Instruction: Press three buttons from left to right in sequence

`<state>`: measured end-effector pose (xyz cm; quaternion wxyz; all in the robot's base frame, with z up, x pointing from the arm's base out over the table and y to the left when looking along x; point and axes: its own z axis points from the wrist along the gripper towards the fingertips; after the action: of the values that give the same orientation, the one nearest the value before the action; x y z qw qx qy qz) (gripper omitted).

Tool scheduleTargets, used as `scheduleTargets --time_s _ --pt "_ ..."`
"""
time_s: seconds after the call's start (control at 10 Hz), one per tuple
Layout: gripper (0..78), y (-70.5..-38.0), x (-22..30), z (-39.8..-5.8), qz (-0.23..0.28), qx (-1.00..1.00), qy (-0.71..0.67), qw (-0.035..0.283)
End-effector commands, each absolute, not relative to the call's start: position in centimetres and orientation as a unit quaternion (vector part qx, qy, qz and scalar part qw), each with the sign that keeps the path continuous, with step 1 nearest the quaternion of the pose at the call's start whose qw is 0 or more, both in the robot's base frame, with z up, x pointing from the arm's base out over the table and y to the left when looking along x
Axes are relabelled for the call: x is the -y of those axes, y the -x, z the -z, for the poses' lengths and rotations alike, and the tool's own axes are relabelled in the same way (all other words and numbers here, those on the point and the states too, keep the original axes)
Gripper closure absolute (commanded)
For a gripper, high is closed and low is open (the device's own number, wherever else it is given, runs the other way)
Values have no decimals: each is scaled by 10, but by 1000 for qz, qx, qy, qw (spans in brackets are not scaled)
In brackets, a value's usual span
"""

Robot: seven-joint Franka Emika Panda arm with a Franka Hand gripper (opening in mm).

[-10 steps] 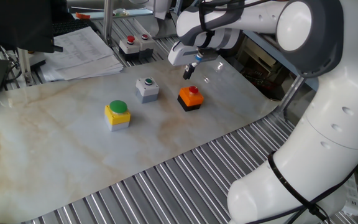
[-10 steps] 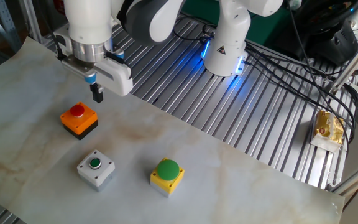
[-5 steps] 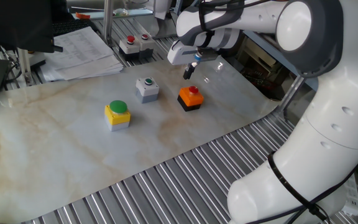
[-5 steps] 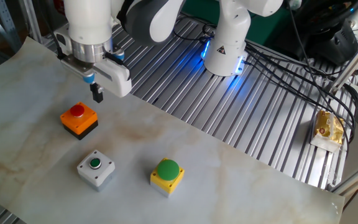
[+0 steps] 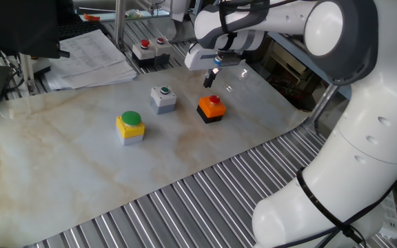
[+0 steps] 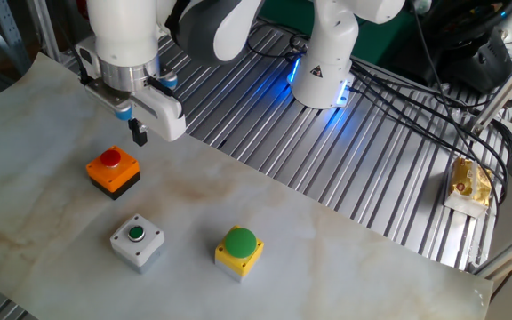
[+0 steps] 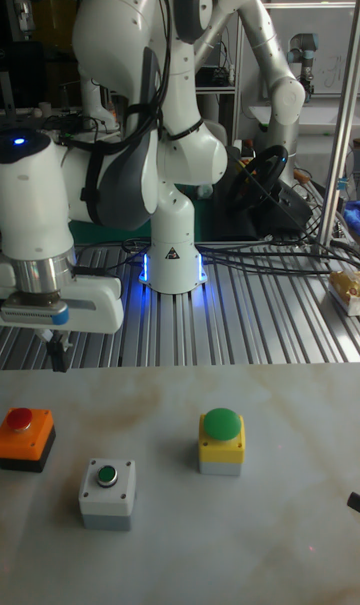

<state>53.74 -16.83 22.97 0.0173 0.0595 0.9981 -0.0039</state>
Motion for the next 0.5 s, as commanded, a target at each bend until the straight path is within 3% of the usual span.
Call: scheduleTargets --time_s 0.1,0.5 --pt "776 -538 169 -231 3 -998 -58 19" --pt "776 -538 169 -231 6 -998 -57 24"
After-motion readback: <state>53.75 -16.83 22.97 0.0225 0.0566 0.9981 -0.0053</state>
